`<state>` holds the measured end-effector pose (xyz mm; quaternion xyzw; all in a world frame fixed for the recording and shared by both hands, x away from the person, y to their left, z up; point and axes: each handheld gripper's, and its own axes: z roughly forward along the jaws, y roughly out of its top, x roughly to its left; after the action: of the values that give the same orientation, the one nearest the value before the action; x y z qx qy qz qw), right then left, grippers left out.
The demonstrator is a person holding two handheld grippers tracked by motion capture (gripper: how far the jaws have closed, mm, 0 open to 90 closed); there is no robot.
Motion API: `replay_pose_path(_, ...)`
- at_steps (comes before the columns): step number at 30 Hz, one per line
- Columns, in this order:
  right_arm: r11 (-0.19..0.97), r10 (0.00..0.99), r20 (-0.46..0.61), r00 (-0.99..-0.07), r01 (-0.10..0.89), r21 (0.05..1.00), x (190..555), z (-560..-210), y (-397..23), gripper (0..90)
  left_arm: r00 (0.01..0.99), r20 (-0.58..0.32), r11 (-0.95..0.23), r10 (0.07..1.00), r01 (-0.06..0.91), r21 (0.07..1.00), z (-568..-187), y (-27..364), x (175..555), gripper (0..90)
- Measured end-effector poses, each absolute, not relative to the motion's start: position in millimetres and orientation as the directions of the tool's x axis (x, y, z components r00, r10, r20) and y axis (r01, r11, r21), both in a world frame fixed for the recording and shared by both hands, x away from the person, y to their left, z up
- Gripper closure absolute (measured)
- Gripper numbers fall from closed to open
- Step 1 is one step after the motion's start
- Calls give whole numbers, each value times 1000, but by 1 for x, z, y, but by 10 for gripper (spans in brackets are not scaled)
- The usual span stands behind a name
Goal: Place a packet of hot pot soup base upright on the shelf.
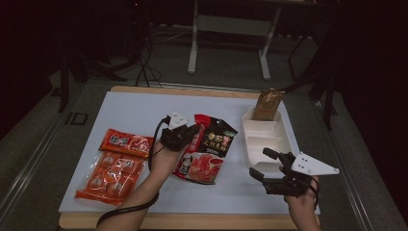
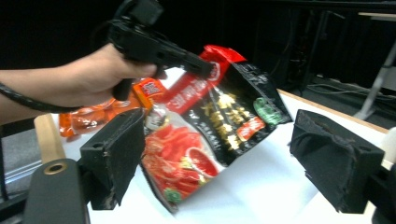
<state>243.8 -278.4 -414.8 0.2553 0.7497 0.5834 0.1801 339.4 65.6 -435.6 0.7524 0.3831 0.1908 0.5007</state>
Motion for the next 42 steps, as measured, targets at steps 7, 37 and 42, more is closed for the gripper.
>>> replay_pose_path(7,169,609,65,-791,209,963,248,-414,-281,144,675,-83,-185,733,316,931,-424,73,323,890)
replay_pose_path(37,97,553,189,-811,288,953,281,-389,-251,678,815,-197,16,544,225,974,-402,65,291,886)
replay_pose_path(42,135,550,137,-824,250,959,277,-383,-245,743,821,-263,54,507,274,960,-410,70,298,883)
